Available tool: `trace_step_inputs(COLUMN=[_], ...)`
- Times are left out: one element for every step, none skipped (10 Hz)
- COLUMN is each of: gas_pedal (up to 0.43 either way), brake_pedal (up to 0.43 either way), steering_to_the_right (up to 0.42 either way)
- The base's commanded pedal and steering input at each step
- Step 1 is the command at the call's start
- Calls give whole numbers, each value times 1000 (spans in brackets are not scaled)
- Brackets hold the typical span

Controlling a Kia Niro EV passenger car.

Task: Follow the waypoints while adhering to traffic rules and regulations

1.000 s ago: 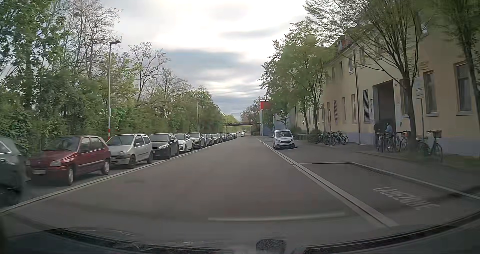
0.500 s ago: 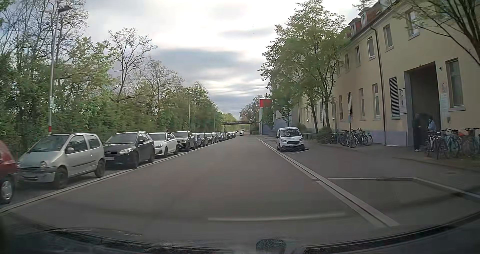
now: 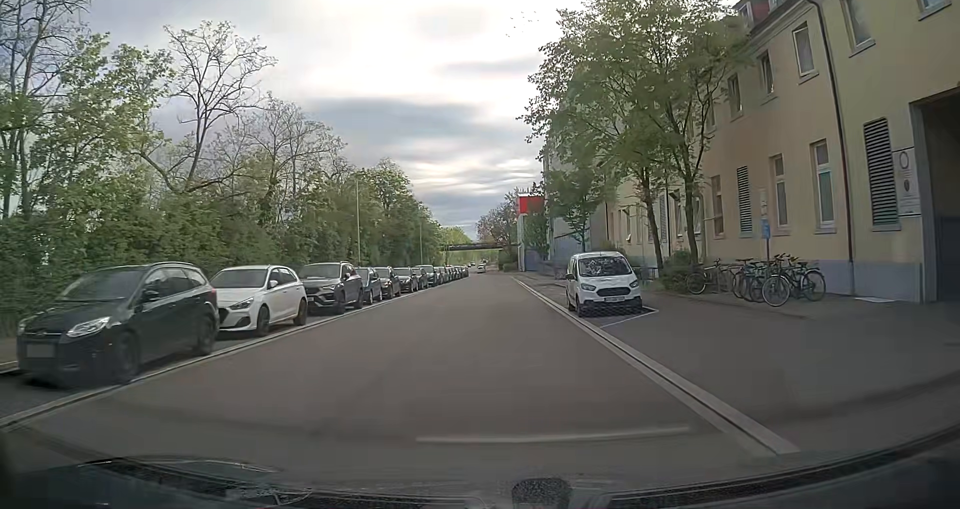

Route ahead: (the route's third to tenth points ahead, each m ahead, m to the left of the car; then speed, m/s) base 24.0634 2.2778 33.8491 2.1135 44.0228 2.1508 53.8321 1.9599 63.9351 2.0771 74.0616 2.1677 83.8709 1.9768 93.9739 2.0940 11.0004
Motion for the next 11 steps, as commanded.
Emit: trace_step_inputs(gas_pedal=[98,98,98,98,98,98,98,98,98,98,98], brake_pedal=[0,0,0,0,0,0,0,0,0,0,0], steering_to_the_right=[0,0,0,0,-1,0,0,0,-1,-1,0])
